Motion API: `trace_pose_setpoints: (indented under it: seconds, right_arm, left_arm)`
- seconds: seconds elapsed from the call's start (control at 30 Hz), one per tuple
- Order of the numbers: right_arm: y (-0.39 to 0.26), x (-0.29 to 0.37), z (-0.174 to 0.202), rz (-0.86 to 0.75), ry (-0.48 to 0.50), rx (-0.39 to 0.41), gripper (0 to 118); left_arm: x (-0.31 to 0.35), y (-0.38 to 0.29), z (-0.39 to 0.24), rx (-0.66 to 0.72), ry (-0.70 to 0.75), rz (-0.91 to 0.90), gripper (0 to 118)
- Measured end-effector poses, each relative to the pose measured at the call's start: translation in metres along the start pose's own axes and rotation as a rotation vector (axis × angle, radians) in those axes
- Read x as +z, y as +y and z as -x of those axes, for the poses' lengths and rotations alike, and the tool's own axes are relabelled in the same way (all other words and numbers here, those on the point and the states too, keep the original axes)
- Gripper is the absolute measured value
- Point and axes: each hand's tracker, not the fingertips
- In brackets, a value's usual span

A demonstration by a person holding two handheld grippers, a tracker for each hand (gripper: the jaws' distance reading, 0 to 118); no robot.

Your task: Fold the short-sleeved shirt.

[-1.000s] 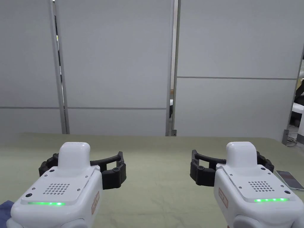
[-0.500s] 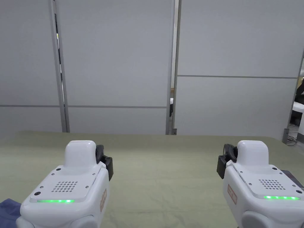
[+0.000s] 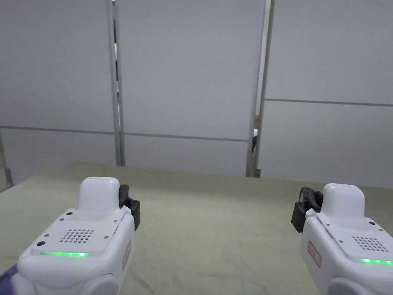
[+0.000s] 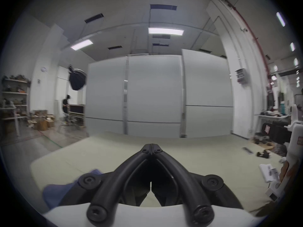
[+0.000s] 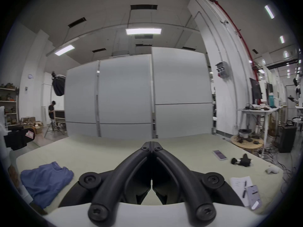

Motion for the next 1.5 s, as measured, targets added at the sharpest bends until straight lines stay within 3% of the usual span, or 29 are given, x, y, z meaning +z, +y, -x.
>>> trace_pose_setpoints:
  seconds: [0.2, 0.27, 0.43, 0.47, 0.5, 0.53, 0.57, 0.67, 0.87, 0.9, 0.97, 1.0, 1.07, 1.1, 1.2, 1.33, 1.5]
  right_arm:
    - [-0.014, -0.027, 0.109, 0.017, 0.284, 0.014, 2]
    - [-0.018, -0.03, 0.128, 0.021, 0.333, 0.001, 2]
    - [-0.031, -0.045, 0.136, 0.063, 0.336, -0.006, 2]
    - [-0.036, -0.048, 0.131, 0.081, 0.329, -0.002, 2]
    - [-0.04, -0.052, 0.128, 0.099, 0.32, 0.002, 2]
    - [-0.044, -0.055, 0.124, 0.11, 0.31, 0.006, 2]
    - [-0.049, -0.056, 0.119, 0.122, 0.295, 0.011, 2]
    - [-0.061, -0.065, 0.104, 0.169, 0.256, -0.005, 2]
    - [-0.089, -0.078, 0.076, 0.248, 0.182, 0.01, 2]
    - [-0.093, -0.081, 0.071, 0.261, 0.171, 0.013, 2]
    - [-0.095, -0.081, 0.064, 0.287, 0.156, 0.003, 2]
    - [-0.097, -0.083, 0.059, 0.296, 0.151, -0.01, 2]
    - [-0.098, -0.085, 0.054, 0.303, 0.142, -0.036, 2]
    - [-0.098, -0.084, 0.052, 0.303, 0.138, -0.044, 2]
    - [-0.092, -0.079, 0.045, 0.284, 0.137, -0.062, 2]
    - [-0.076, -0.064, 0.03, 0.24, 0.129, -0.076, 2]
    - [-0.048, -0.04, 0.001, 0.157, 0.082, -0.08, 2]
  left_arm:
    - [0.037, 0.002, 0.119, 0.03, 0.308, 0.035, 0]
    - [0.041, 0.002, 0.139, 0.046, 0.336, 0.054, 0]
    - [0.015, -0.015, 0.143, 0.076, 0.264, 0.14, 0]
    - [0.002, -0.023, 0.137, 0.097, 0.251, 0.178, 13]
    - [-0.011, -0.034, 0.133, 0.118, 0.249, 0.216, 52]
    - [-0.026, -0.045, 0.131, 0.137, 0.238, 0.279, 115]
    - [-0.047, -0.061, 0.129, 0.167, 0.198, 0.411, 118]
    - [-0.095, -0.122, 0.114, 0.266, 0.078, 0.668, 118]
    - [-0.154, -0.237, 0.09, 0.142, 0.138, 1.019, 113]
    - [-0.158, -0.249, 0.091, 0.132, 0.147, 1.053, 113]
    - [-0.151, -0.23, 0.083, 0.029, 0.134, 0.894, 108]
    - [-0.143, -0.22, 0.084, 0.057, 0.138, 0.899, 92]
    - [-0.139, -0.209, 0.099, 0.156, 0.22, 0.826, 5]
    - [-0.134, -0.203, 0.112, 0.239, 0.287, 0.772, 5]
    - [-0.129, -0.186, 0.136, 0.442, 0.245, 0.772, 5]
    - [-0.116, -0.128, 0.117, 0.343, 0.199, 0.573, 5]
    - [-0.112, -0.024, 0.038, 0.249, -0.077, 0.331, 5]
